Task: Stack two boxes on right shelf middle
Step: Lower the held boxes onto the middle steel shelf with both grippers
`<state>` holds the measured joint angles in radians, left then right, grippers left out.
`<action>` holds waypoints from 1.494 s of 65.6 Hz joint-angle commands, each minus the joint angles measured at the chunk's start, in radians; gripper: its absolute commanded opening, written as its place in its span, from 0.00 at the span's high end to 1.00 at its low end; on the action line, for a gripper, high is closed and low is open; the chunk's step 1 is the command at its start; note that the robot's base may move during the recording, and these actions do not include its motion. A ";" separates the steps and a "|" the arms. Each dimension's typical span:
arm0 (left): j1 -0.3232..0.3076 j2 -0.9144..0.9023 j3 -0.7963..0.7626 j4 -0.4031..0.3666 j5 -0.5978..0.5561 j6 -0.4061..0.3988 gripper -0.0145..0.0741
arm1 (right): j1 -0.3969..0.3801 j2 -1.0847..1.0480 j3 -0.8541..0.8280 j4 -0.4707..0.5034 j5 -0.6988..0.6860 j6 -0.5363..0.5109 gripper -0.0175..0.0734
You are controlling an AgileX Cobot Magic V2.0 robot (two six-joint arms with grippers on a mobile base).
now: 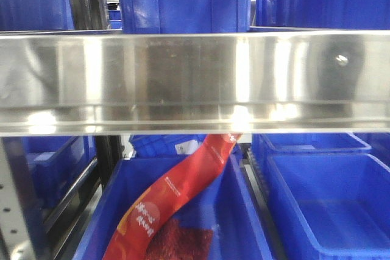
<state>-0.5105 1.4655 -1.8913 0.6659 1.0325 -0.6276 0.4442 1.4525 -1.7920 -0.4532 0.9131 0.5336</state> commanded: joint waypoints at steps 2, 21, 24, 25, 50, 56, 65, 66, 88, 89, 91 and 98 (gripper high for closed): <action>0.000 -0.014 -0.013 0.040 -0.029 0.001 0.96 | -0.001 -0.017 -0.013 -0.033 -0.032 -0.001 0.97; 0.000 -0.014 -0.013 0.040 -0.029 0.001 0.96 | -0.001 -0.017 -0.013 -0.033 -0.032 -0.001 0.97; 0.000 -0.014 -0.013 0.040 -0.029 0.001 0.96 | -0.001 -0.017 -0.013 -0.033 -0.032 -0.001 0.97; 0.000 -0.014 -0.013 0.040 -0.029 0.001 0.96 | -0.001 -0.017 -0.013 -0.033 -0.032 -0.001 0.97; 0.000 -0.014 -0.013 0.040 -0.031 0.001 0.96 | -0.001 -0.017 -0.013 -0.033 -0.032 -0.001 0.97; 0.000 -0.014 -0.013 0.040 -0.031 0.001 0.96 | -0.001 -0.017 -0.013 -0.033 -0.032 -0.001 0.97; 0.000 -0.014 -0.013 0.026 -0.026 0.001 0.96 | -0.001 -0.014 -0.013 0.016 -0.014 -0.001 0.97; 0.000 -0.014 -0.013 0.016 -0.019 0.001 0.96 | -0.001 -0.014 -0.013 0.033 -0.013 -0.001 0.97; 0.171 0.057 -0.015 -0.375 0.030 0.241 0.96 | -0.012 0.062 -0.013 0.168 0.057 0.078 0.97; 0.175 0.065 -0.015 -0.379 0.034 0.246 0.96 | -0.013 0.069 -0.013 0.168 0.057 0.078 0.97; 0.179 0.078 -0.015 -0.381 0.042 0.255 0.96 | -0.013 0.084 -0.013 0.166 0.062 0.078 0.97; 0.179 0.099 -0.015 -0.384 0.045 0.258 0.96 | -0.013 0.116 -0.013 0.166 0.066 0.078 0.97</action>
<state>-0.3369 1.5592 -1.8913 0.3174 1.1113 -0.3828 0.4338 1.5626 -1.7937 -0.2901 1.0308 0.5949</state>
